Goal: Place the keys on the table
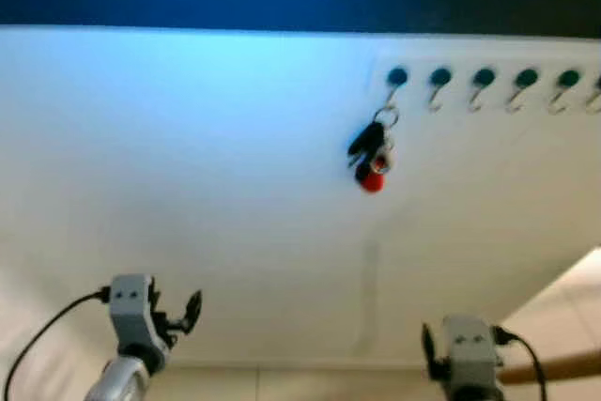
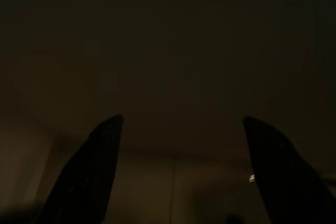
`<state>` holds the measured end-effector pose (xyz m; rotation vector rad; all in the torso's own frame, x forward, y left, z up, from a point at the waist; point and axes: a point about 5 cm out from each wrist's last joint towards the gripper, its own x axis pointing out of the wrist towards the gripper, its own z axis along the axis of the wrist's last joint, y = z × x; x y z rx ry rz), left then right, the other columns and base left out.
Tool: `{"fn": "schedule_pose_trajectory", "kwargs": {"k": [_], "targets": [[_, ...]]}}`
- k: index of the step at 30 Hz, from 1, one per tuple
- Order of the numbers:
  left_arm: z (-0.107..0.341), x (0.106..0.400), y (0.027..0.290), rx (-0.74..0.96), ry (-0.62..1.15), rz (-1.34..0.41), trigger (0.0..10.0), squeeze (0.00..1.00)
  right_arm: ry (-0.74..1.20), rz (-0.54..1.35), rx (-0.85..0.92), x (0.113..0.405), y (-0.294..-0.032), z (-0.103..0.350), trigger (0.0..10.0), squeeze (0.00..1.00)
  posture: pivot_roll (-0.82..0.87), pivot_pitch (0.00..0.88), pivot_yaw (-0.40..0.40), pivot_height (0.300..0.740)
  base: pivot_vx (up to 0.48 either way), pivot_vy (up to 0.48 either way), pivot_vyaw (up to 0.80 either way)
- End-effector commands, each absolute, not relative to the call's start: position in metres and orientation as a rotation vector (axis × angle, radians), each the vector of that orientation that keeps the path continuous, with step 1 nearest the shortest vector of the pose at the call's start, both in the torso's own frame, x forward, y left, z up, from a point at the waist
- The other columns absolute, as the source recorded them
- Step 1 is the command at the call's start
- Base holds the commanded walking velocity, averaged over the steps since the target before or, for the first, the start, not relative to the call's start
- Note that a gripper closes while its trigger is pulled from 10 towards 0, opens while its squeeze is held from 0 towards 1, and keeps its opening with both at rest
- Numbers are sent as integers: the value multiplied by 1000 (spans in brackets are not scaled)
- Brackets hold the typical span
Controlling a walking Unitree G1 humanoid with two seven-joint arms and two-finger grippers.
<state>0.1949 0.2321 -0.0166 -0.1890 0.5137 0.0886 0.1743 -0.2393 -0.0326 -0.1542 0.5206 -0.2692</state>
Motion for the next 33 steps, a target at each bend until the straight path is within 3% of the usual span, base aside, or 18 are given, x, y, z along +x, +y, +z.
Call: {"fn": "schedule_pose_trajectory", "kwargs": {"k": [1, 3, 4, 9, 15, 33], "targets": [[-50, 171, 234, -123, 692, 135, 10000, 0, 718, -191, -53, 163, -228, -63, 10000, 0, 0, 37, -7, 740, 0, 0, 0], [-50, 171, 234, -123, 692, 135, 10000, 0, 718, -191, -53, 163, -228, -63, 10000, 0, 0, 37, -7, 740, 0, 0, 0], [-63, 162, 225, -87, 767, 127, 10000, 0, 833, -22, -68, 160, -209, -76, 10000, 0, 0, 30, -7, 740, 0, 0, 0], [-66, 166, 208, -80, 762, 60, 10000, 0, 890, 95, -117, 157, -199, -82, 10000, 0, 8, 31, -11, 740, 0, 0, 0], [-68, 173, 193, -100, 743, 0, 10000, 0, 882, 97, -139, 161, -199, -83, 10000, 0, 5, 33, -8, 740, 0, 0, 0], [-81, 162, 196, -65, 789, 8, 10000, 0, 927, 69, -90, 153, -198, -91, 10000, 0, 0, 35, 3, 740, 0, 0, 0]]}}
